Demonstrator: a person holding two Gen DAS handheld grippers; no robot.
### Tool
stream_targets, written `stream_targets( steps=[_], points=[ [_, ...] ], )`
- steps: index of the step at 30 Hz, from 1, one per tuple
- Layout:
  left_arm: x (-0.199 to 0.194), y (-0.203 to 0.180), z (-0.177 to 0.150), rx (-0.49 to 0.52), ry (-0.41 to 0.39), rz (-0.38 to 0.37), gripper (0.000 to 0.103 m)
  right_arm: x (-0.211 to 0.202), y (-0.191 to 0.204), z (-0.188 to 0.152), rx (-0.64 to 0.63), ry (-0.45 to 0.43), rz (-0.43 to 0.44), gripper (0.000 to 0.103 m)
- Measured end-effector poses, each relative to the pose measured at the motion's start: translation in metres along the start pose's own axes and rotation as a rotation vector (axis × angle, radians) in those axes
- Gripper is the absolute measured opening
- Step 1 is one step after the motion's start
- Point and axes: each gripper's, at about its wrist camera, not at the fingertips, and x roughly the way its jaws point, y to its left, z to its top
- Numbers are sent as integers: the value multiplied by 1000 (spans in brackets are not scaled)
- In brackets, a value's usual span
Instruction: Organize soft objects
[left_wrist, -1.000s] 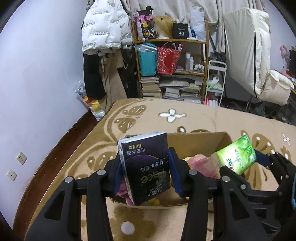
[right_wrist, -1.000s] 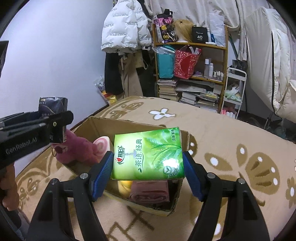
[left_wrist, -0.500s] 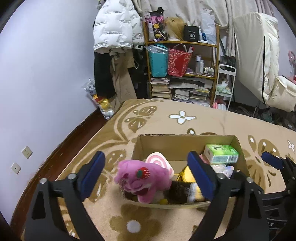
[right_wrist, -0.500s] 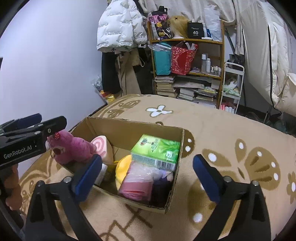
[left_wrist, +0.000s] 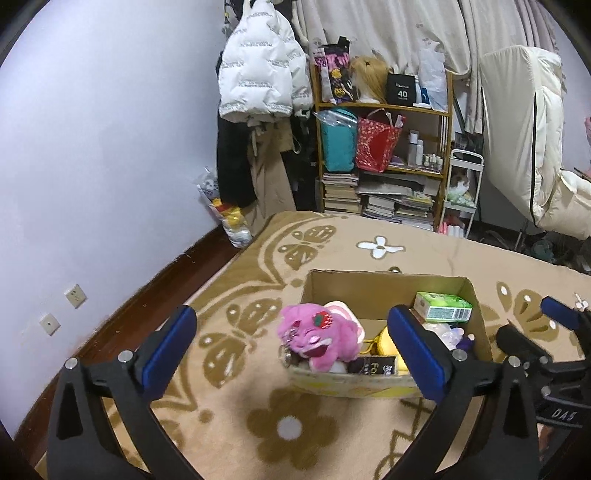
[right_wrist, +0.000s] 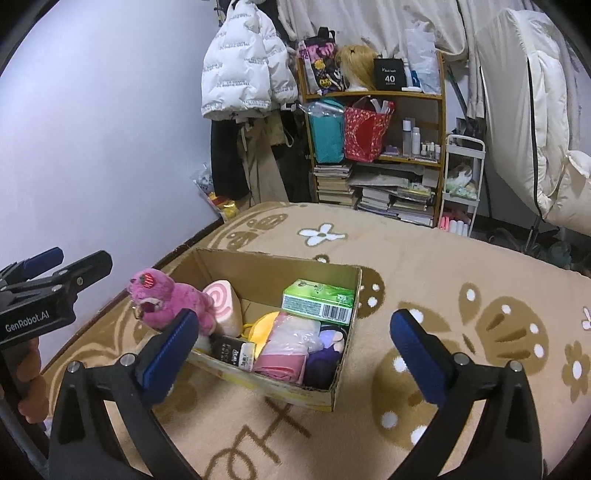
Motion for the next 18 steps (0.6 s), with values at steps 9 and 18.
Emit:
stream_targets(
  steps=[9,18],
  points=[
    [-53,14,-4,3,-56,62,102,-48,13,4,-32,-70,23,103],
    [-101,30,-12,-41,-112,90,102,-85,22,-5,-68,-125,28,103]
  ],
)
